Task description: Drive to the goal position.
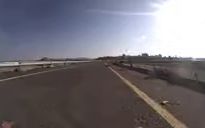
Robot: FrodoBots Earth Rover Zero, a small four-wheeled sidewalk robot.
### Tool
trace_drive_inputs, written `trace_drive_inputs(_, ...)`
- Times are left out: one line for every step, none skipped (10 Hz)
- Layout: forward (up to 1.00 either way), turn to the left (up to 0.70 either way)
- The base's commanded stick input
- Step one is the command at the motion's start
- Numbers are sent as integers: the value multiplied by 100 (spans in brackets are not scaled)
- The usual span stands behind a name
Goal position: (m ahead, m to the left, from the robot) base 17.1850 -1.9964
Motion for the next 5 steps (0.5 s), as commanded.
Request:
trace_drive_inputs(70,0)
trace_drive_inputs(70,0)
trace_drive_inputs(70,0)
trace_drive_inputs(70,0)
trace_drive_inputs(70,0)
